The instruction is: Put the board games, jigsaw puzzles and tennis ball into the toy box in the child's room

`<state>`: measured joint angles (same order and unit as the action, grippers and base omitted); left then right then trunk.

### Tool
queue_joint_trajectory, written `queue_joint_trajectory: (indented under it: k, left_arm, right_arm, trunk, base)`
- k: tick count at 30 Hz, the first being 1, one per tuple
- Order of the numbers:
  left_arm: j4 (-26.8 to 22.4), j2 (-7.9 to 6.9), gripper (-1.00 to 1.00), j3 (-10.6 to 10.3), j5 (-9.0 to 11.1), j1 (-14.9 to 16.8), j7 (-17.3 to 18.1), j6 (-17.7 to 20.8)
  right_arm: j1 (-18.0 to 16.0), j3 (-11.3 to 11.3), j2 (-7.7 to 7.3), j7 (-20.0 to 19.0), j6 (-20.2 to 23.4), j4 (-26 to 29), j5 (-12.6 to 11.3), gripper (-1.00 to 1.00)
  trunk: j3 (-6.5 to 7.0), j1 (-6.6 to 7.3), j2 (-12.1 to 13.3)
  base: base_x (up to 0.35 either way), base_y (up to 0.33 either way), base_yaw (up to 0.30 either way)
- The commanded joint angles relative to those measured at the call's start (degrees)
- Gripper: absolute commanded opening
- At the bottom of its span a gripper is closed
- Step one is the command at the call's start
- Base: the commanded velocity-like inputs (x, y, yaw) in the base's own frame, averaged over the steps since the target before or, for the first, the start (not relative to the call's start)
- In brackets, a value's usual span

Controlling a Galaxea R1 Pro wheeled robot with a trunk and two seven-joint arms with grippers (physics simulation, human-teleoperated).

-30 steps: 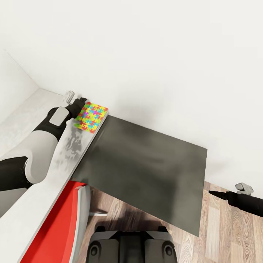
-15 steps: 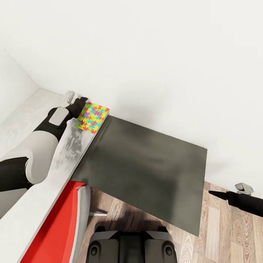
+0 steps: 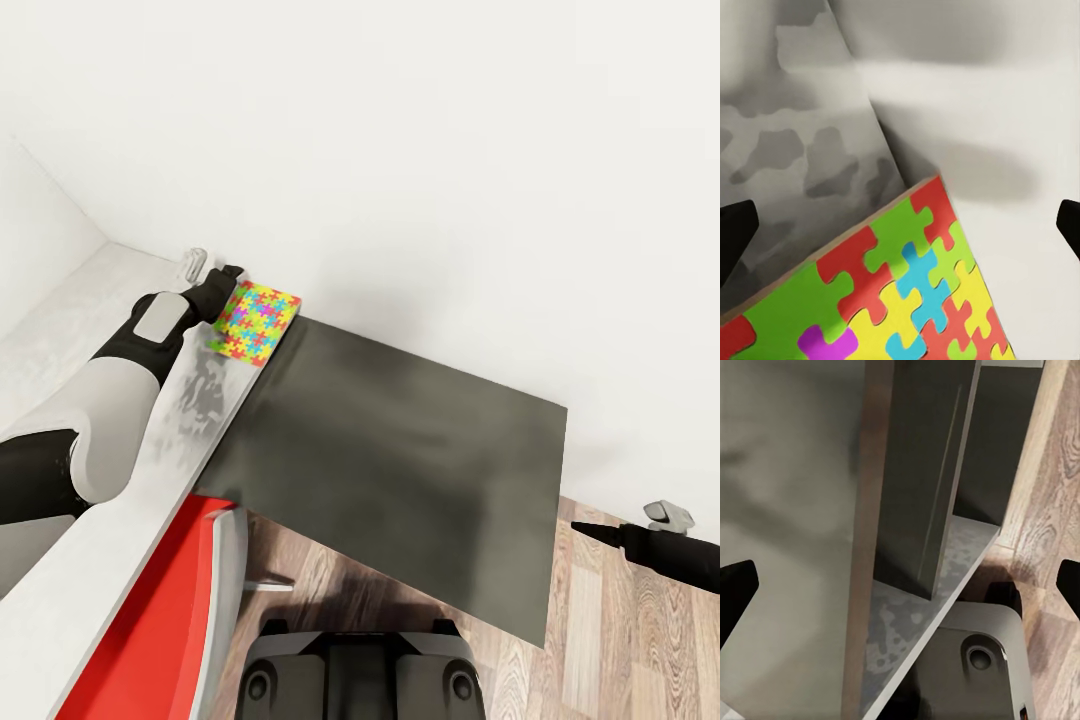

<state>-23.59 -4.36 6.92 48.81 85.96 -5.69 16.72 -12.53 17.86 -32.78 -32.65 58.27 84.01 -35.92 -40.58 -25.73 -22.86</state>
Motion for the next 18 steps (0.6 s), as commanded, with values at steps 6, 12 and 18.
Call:
queue_joint_trajectory:
  k: [6, 12, 18]
  left_arm:
    - [4.25, 0.1, 1.0, 0.12, 0.82, -0.01, -0.46, 0.46]
    - [4.25, 0.35, 1.0, 0.11, 0.84, 0.01, -0.46, 0.49]
    - [4.25, 0.66, 1.0, 0.11, 0.85, 0.0, -0.46, 0.5]
  right_arm:
    - [-0.04, 0.07, 0.0, -0.4, 0.26, 0.01, 0.33, 1.0]
    - [-0.04, 0.04, 0.0, -0.4, 0.26, 0.01, 0.33, 1.0]
    - [-0.04, 0.06, 0.0, -0.4, 0.26, 0.01, 0.33, 1.0]
  trunk:
    - [-0.07, -0.05, -0.06]
    - [-0.07, -0.05, -0.06]
    - [-0.07, -0.05, -0.06]
  base:
    - [0.0, 0.0, 0.0]
    - [0.0, 0.0, 0.0]
    - [0.0, 0.0, 0.0]
